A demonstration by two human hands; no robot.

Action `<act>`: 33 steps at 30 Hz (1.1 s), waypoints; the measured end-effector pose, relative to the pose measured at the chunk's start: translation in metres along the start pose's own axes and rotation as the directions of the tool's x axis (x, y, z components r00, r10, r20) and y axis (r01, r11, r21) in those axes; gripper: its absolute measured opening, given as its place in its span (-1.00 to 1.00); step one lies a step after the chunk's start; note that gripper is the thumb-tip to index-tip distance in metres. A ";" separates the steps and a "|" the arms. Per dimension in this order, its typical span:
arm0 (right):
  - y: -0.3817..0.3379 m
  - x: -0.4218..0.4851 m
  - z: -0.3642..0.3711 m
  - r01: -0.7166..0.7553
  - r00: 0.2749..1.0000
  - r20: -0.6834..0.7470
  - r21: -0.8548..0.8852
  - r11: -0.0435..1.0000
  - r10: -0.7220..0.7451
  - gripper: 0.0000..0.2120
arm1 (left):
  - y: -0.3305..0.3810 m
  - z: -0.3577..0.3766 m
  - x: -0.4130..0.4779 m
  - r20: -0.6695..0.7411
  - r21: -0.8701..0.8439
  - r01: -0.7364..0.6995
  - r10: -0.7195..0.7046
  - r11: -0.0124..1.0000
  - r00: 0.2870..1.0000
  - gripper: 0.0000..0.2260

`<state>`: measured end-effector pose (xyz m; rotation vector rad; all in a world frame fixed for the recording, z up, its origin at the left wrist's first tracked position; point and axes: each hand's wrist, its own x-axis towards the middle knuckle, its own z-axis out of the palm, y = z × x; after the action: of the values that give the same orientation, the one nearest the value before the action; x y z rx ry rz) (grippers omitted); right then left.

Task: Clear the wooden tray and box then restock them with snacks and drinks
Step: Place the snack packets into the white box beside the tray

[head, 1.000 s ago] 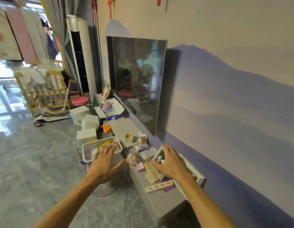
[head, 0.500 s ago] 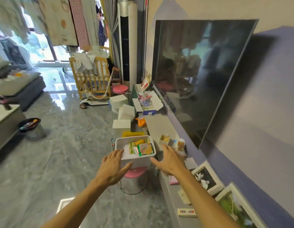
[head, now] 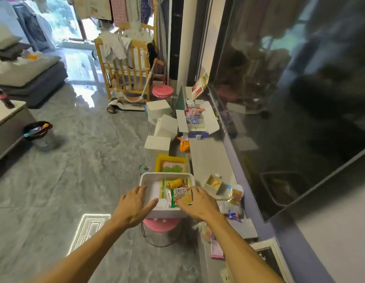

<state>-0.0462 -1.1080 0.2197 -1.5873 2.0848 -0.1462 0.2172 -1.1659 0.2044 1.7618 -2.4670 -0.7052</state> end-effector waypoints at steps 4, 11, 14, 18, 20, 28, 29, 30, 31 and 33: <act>0.002 0.068 0.007 -0.030 0.997 0.068 -0.034 0.999 0.032 -0.14 | -0.013 0.016 0.069 0.066 0.001 0.042 -0.042 0.999 0.997 -0.12; 0.011 0.180 0.030 -0.110 0.982 0.147 -0.062 0.992 0.118 -0.20 | -0.038 0.058 0.193 0.198 -0.009 0.035 -0.032 0.999 0.980 -0.21; 0.025 0.230 0.052 -0.107 0.971 0.204 -0.095 0.990 0.125 -0.21 | -0.047 0.084 0.237 0.257 0.030 0.022 -0.030 0.999 0.966 -0.30; 0.054 0.297 0.092 -0.061 0.955 0.277 -0.152 0.986 0.102 -0.32 | -0.065 0.131 0.286 0.320 0.033 0.043 -0.052 0.999 0.946 -0.33; 0.071 0.334 0.117 -0.002 0.954 0.294 -0.193 0.981 0.060 -0.42 | -0.074 0.168 0.308 0.346 0.045 0.063 -0.075 0.997 0.935 -0.35; 0.123 0.443 0.232 0.205 0.927 0.364 -0.295 0.933 -0.089 -0.40 | -0.097 0.303 0.368 0.390 0.044 0.208 -0.209 0.977 0.897 -0.36; 0.127 0.447 0.241 0.214 0.925 0.368 -0.295 0.931 -0.096 -0.32 | -0.097 0.314 0.372 0.397 0.020 0.223 -0.213 0.974 0.893 -0.31; 0.130 0.451 0.250 0.220 0.924 0.368 -0.292 0.931 -0.103 -0.28 | -0.096 0.323 0.376 0.403 -0.003 0.239 -0.217 0.971 0.889 -0.27; 0.134 0.455 0.259 0.221 0.928 0.356 -0.289 0.932 -0.109 -0.26 | -0.094 0.331 0.379 0.419 -0.045 0.265 -0.222 0.963 0.880 -0.26; 0.143 0.462 0.273 0.219 0.939 0.323 -0.290 0.932 -0.120 -0.23 | -0.088 0.346 0.383 0.449 -0.183 0.327 -0.217 0.927 0.867 -0.29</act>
<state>-0.1316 -1.4318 -0.2232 -1.8496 1.7960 0.3761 0.0614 -1.4160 -0.2279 2.0524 -2.2197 -1.5019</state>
